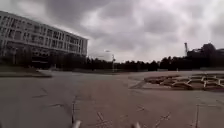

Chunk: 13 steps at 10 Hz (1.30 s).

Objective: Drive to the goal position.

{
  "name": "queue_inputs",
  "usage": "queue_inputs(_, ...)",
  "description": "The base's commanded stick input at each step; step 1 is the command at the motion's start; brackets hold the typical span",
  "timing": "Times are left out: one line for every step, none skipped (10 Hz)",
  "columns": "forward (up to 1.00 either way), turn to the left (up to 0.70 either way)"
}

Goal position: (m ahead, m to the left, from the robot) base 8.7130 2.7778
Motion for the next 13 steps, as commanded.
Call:
queue_inputs(1.0,0.0)
queue_inputs(1.0,0.0)
queue_inputs(1.0,0.0)
queue_inputs(1.0,0.0)
queue_inputs(1.0,0.0)
queue_inputs(1.0,0.0)
queue_inputs(1.0,0.0)
queue_inputs(1.0,0.0)
queue_inputs(1.0,0.0)
queue_inputs(1.0,0.0)
queue_inputs(1.0,0.0)
queue_inputs(1.0,0.23)
queue_inputs(1.0,0.28)
